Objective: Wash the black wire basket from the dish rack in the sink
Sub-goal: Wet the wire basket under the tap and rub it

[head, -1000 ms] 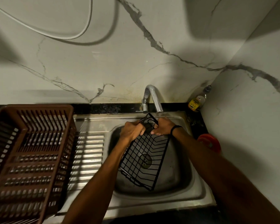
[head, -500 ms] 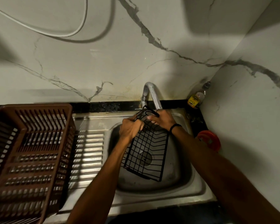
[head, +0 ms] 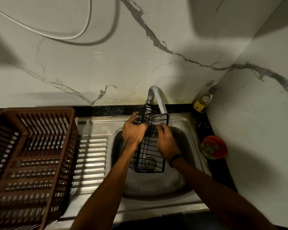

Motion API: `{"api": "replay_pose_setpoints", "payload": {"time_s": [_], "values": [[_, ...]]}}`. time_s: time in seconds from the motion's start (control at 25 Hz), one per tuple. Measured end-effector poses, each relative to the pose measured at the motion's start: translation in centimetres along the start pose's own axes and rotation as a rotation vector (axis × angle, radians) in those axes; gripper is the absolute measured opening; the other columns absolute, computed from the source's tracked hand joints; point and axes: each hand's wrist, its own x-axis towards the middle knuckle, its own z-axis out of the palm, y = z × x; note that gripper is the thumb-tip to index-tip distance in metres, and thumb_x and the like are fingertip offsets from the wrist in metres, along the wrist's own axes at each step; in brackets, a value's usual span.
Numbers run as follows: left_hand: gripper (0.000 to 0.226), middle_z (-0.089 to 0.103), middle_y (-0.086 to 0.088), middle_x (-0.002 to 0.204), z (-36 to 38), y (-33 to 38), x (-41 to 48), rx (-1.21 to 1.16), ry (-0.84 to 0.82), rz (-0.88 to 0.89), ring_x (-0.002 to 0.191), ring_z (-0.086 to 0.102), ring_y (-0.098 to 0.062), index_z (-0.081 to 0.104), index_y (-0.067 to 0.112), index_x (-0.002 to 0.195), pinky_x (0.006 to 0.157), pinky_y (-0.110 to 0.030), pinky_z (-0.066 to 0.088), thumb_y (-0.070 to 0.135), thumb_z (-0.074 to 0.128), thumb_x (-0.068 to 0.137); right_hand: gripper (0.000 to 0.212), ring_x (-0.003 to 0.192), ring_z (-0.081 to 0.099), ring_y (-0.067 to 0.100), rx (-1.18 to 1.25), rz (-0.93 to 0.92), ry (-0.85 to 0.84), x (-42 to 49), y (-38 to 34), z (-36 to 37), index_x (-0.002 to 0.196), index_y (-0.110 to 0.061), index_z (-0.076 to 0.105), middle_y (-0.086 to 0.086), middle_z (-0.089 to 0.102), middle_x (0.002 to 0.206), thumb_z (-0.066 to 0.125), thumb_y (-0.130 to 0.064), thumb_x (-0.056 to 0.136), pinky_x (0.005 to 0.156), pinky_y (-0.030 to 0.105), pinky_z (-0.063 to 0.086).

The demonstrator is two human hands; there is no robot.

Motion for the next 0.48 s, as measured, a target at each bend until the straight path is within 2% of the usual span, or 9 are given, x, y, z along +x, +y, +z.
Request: {"api": "replay_pose_setpoints", "payload": {"time_s": [0.08,0.12,0.2,0.24,0.32,0.4,0.48], "values": [[0.063,0.076,0.008,0.087,0.3,0.1,0.3,0.008,-0.001,0.055,0.074,0.071,-0.023,0.056,0.063,0.119,0.071,-0.041,0.063,0.045,0.064,0.06,0.056,0.135,0.043,0.031,-0.033,-0.237,-0.094,0.4,1.2,0.5,0.141,-0.006,0.046,0.018,0.041,0.148,0.062,-0.006,0.087,0.107,0.044,0.045],[0.065,0.076,0.011,0.095,0.4,0.1,0.3,0.024,-0.006,0.081,0.075,0.072,-0.024,0.055,0.063,0.121,0.071,-0.042,0.063,0.047,0.064,0.059,0.058,0.14,0.037,0.032,-0.099,-0.294,-0.175,1.5,1.7,0.0,0.144,-0.005,0.041,0.018,0.037,0.152,0.06,-0.011,0.09,0.11,0.046,0.04],[0.076,0.073,0.012,0.113,0.7,0.1,0.1,0.022,-0.008,0.101,0.077,0.073,-0.021,0.054,0.053,0.134,0.067,-0.038,0.063,0.048,0.066,0.059,0.062,0.149,0.017,0.032,-0.262,-0.246,-0.292,4.0,1.9,-1.5,0.151,-0.002,0.023,0.018,0.017,0.16,0.044,-0.03,0.099,0.119,0.048,0.024],[0.077,0.074,0.011,0.113,0.9,0.1,0.0,0.022,-0.007,0.107,0.073,0.072,-0.018,0.054,0.049,0.137,0.062,-0.033,0.061,0.044,0.068,0.062,0.065,0.15,0.009,0.032,-0.333,-0.191,-0.312,4.9,1.8,-2.1,0.153,-0.002,0.015,0.019,0.009,0.161,0.034,-0.036,0.102,0.121,0.048,0.016],[0.073,0.075,0.012,0.092,1.1,0.3,0.0,0.019,0.001,0.111,0.066,0.069,-0.014,0.056,0.048,0.136,0.058,-0.03,0.057,0.04,0.069,0.064,0.067,0.15,-0.002,0.034,-0.458,-0.122,-0.373,5.1,1.0,-2.3,0.153,-0.001,0.006,0.02,-0.001,0.161,0.021,-0.042,0.102,0.121,0.049,0.006],[0.071,0.07,0.02,0.081,1.0,0.0,0.0,0.012,0.011,0.106,0.07,0.07,-0.017,0.056,0.053,0.131,0.064,-0.033,0.058,0.045,0.068,0.062,0.07,0.15,-0.007,0.035,-0.546,-0.248,-0.48,3.1,0.4,-1.2,0.153,0.0,0.004,0.022,-0.005,0.161,0.016,-0.047,0.101,0.121,0.05,0.0],[0.073,0.071,0.018,0.091,0.6,-1.1,-0.2,0.016,0.022,0.095,0.075,0.07,-0.018,0.053,0.052,0.135,0.067,-0.035,0.06,0.045,0.071,0.065,0.075,0.15,-0.007,0.032,-0.553,-0.37,-0.567,2.4,1.4,-2.1,0.154,-0.004,0.003,0.02,-0.005,0.162,0.018,-0.053,0.1,0.122,0.048,-0.003]]}}
